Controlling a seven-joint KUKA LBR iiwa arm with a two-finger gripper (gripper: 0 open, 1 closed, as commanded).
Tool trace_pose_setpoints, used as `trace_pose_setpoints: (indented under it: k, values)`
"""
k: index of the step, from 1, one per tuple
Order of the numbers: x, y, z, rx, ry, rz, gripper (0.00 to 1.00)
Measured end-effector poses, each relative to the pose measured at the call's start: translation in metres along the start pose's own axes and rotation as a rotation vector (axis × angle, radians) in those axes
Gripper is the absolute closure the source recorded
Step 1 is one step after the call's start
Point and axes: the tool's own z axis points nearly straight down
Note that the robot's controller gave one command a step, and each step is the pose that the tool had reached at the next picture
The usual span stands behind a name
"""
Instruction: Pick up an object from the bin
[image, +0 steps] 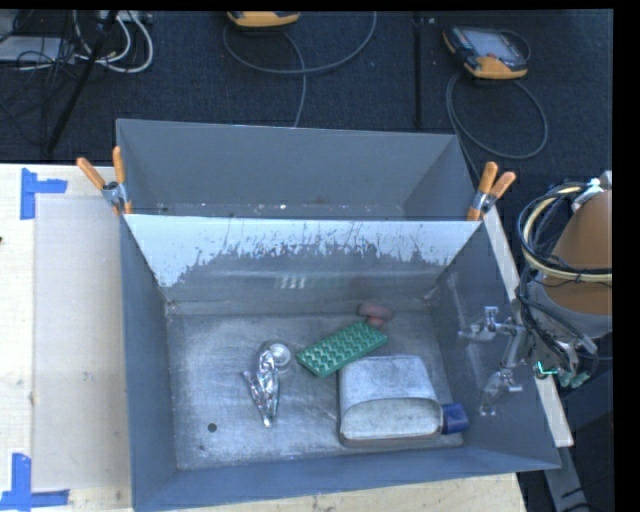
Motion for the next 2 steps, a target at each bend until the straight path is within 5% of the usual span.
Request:
trace_pose_setpoints:
  k: [1,2]
  values:
    - [-0.0016,0.0040,0.1099,-0.001,-0.002,0.027,0.00]
    - [-0.0030,0.0035,0.1057,0.003,-0.005,0.022,1.00]
